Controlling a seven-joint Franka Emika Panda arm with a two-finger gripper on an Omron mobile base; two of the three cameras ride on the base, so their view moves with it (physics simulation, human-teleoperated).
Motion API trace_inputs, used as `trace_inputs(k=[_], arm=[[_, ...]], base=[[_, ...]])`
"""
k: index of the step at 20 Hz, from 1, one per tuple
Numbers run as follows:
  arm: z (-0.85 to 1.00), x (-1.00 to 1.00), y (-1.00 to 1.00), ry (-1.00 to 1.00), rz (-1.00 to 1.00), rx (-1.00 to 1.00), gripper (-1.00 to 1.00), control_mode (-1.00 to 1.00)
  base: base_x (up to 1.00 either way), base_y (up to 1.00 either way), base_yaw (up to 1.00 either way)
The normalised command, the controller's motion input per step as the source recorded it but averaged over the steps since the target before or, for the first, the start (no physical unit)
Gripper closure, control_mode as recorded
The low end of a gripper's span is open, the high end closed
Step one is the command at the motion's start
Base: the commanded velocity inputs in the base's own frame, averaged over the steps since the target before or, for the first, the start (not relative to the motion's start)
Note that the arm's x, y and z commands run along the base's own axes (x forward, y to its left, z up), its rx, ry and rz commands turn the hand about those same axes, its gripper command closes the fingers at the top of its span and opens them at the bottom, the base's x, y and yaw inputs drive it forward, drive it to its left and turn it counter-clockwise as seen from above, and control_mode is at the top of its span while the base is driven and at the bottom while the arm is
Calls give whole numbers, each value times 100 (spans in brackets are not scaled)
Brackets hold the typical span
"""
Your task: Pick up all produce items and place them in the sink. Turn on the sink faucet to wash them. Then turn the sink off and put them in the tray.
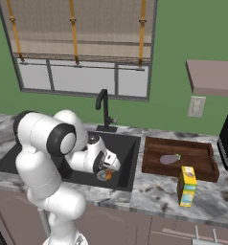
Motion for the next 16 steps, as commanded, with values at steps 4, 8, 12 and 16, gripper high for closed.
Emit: trace_inputs(k=[4,8,12,16], arm=[[-23,8,0,0,0,0,-100,-100],[-21,12,0,0,0,0,-100,-100],[-26,11,0,0,0,0,-100,-100],[-28,9,0,0,-1,0,-100,-100]], base=[[0,0,0],[0,0,0],[0,0,0],[0,0,0]])
